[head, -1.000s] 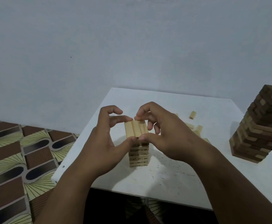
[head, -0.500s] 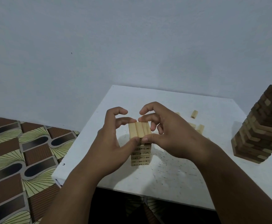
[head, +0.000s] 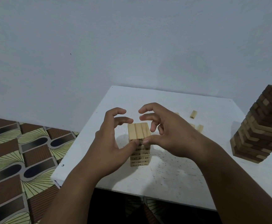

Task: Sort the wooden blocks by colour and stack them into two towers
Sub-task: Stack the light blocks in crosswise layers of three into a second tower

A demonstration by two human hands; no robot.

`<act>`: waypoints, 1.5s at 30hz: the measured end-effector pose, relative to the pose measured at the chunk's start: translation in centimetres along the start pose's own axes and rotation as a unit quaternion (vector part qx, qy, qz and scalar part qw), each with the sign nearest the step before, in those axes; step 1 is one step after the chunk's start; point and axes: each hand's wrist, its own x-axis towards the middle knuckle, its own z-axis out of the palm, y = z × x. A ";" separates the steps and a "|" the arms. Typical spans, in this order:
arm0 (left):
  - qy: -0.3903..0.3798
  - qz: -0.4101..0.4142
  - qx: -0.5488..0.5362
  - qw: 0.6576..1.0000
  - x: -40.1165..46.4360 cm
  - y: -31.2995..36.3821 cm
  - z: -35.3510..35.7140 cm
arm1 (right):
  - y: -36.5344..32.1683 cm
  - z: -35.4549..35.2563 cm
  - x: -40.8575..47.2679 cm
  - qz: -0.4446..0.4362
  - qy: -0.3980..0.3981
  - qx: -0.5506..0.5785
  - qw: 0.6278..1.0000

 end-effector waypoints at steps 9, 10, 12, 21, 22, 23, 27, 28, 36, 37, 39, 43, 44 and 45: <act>0.014 0.013 0.016 1.000 -0.1 1.1 -0.3 | 0.6 -0.6 -0.5 -0.004 0.028 0.003 1.000; 0.015 0.018 0.017 1.000 -0.1 1.4 -0.3 | 0.7 -0.7 -0.7 -0.002 0.038 0.001 0.999; 0.012 0.027 0.032 0.999 0.0 2.0 0.0 | 0.9 -1.1 -1.4 0.005 0.064 -0.001 0.998; -0.010 0.186 0.075 0.980 1.4 6.6 4.1 | 5.8 -3.6 -7.2 0.073 0.184 0.028 0.980; -0.026 0.199 0.068 0.977 1.5 7.2 5.1 | 6.9 -4.0 -7.9 0.092 0.196 0.030 0.976; -0.043 0.207 0.060 0.976 1.6 7.8 6.1 | 7.9 -4.3 -8.6 0.113 0.205 0.032 0.972; -0.112 0.182 0.036 0.976 2.3 8.3 11.0 | 11.3 -4.1 -10.5 0.168 0.235 0.032 0.957; -0.129 0.164 0.038 0.977 2.5 7.9 12.3 | 12.0 -3.8 -10.7 0.177 0.242 0.035 0.953; -0.205 0.079 0.198 0.955 4.8 4.4 18.9 | 15.2 -0.6 -9.2 0.209 0.244 -0.042 0.946; -0.205 0.080 0.222 0.950 5.1 4.4 19.2 | 15.3 -0.4 -8.9 0.212 0.239 -0.052 0.946; -0.200 0.083 0.240 0.946 5.9 4.5 19.8 | 15.5 -0.1 -8.3 0.230 0.234 -0.067 0.942; -0.175 0.112 0.259 0.943 7.5 4.3 21.0 | 16.0 0.1 -7.5 0.260 0.243 -0.076 0.931; -0.168 0.117 0.265 0.942 7.8 4.2 21.2 | 16.1 0.2 -7.4 0.262 0.249 -0.074 0.929; -0.160 0.121 0.269 0.942 8.1 4.1 21.5 | 16.3 0.2 -7.3 0.262 0.255 -0.072 0.928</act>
